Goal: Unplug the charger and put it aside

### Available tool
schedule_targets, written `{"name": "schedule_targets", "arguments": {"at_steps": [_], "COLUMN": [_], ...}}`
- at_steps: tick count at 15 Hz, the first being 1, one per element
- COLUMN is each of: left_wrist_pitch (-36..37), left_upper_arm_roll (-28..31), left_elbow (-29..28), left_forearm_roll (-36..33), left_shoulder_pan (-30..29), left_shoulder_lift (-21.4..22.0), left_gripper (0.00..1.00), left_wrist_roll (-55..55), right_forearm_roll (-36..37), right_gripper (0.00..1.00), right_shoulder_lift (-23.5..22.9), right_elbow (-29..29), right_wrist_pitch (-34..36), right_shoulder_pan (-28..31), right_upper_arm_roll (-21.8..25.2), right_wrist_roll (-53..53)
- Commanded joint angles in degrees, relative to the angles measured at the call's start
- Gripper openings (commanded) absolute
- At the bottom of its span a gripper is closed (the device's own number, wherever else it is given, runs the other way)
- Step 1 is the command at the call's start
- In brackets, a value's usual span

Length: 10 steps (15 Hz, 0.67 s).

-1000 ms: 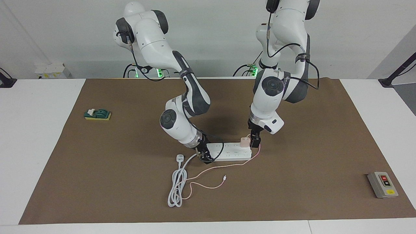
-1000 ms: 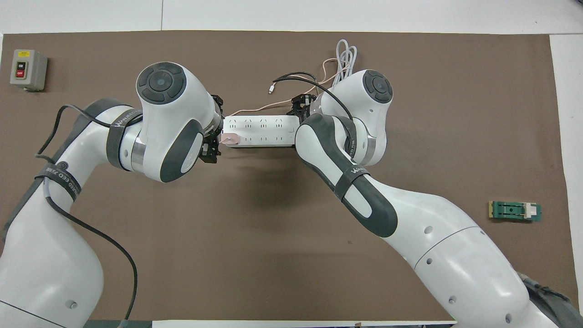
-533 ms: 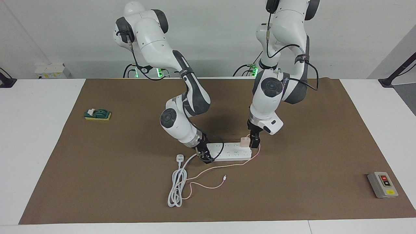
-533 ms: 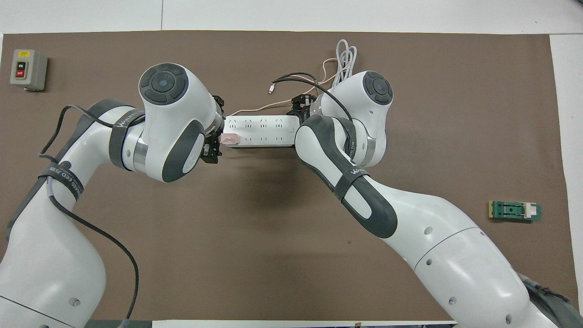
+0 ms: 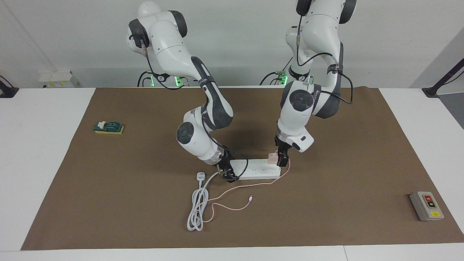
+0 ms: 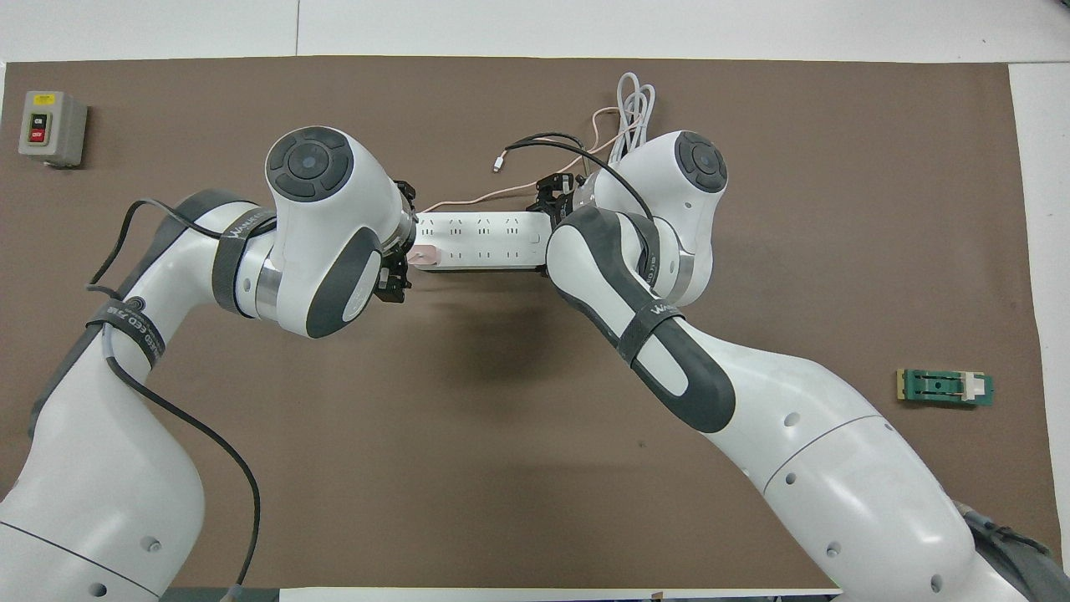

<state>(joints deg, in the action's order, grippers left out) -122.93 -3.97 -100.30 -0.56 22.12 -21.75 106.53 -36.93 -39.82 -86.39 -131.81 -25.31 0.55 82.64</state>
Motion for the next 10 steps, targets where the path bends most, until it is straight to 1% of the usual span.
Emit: {"name": "schedule_targets", "arguments": {"at_steps": [1,5,9,10], "left_wrist_pitch": [-2.75,-3.02,-3.28,-3.55], "left_upper_arm_roll": [0.54,0.54,0.54,0.54], "left_elbow": [-1.39,-1.39,-1.74,-1.91], "left_forearm_roll": [0.21,0.21,0.21,0.21], "left_shoulder_pan": [0.91,1.18,1.18,1.18], "left_shoulder_lift": [-0.13,-0.31,-0.31,-0.31], "left_gripper": [1.00,0.99,0.90,0.89], "left_wrist_roll": [0.61,0.79,0.70,0.70], "right_forearm_roll": [-1.30,-1.39,-1.39,-1.39], "right_gripper": [0.00,0.00,0.00,0.00], "right_shoulder_lift": [-1.40,-1.40,-1.40,-1.40], "right_elbow": [0.61,0.61,0.61,0.69], "right_wrist_pitch": [-3.46,-3.37,-3.19,-3.02], "right_shoulder_pan": [0.62,0.70,0.79,0.79], "right_upper_arm_roll": [-0.46,-0.46,-0.46,-0.46], "right_wrist_roll": [-3.63,-3.98,-3.98,-3.98]}}
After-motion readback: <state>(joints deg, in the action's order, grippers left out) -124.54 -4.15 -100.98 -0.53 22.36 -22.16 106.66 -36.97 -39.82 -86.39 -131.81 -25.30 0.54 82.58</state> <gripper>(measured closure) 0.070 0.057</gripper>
